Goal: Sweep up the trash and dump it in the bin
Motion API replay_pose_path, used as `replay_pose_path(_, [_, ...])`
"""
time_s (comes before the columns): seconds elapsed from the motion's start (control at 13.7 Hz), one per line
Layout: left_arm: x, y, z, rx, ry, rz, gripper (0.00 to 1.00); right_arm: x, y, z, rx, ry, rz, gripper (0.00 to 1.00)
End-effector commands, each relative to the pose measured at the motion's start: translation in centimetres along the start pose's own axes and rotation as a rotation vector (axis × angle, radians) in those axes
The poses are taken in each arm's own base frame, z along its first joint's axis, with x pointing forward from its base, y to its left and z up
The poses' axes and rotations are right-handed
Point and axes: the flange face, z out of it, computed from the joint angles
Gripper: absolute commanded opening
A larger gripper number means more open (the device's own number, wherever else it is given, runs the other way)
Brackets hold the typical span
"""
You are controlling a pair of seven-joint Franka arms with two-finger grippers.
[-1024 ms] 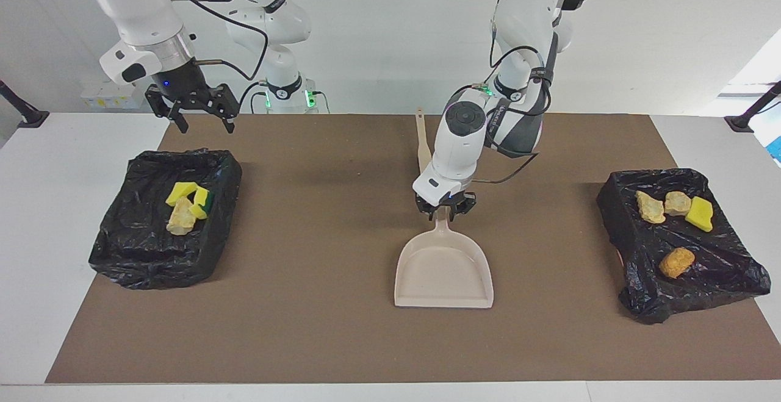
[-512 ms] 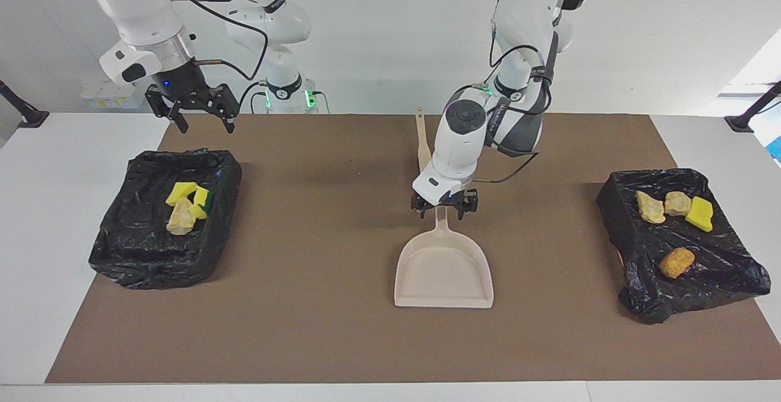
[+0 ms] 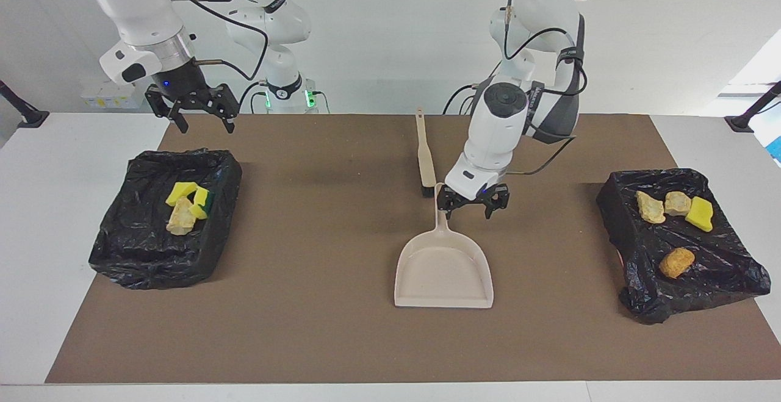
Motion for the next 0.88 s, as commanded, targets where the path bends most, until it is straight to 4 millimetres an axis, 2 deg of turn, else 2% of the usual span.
replay_pose_path(0.0, [-2.0,-5.8,-6.5,0.013,-0.006,0.042,1.0,-0.2,0.2,0.0,0.007,0.004,-0.019,1.0])
replay_pose_path(0.22, [-3.2,-11.0,-11.5,0.025,0.003,0.067,1.0,-0.2,0.2,0.0,0.007,0.004,-0.019,1.0])
replay_pose_path(0.44, [-5.0,-14.9,-15.9,0.031,-0.019,0.102,1.0,-0.2,0.2,0.0,0.007,0.004,-0.019,1.0])
replay_pose_path(0.59, [-5.6,-16.7,-18.3,0.041,-0.044,0.101,1.0,-0.2,0.3,0.0,0.005,0.004,-0.019,1.0])
replay_pose_path(0.8, [-6.2,-17.4,-21.8,0.029,-0.06,0.108,1.0,-0.2,0.2,0.0,0.007,0.004,-0.02,1.0])
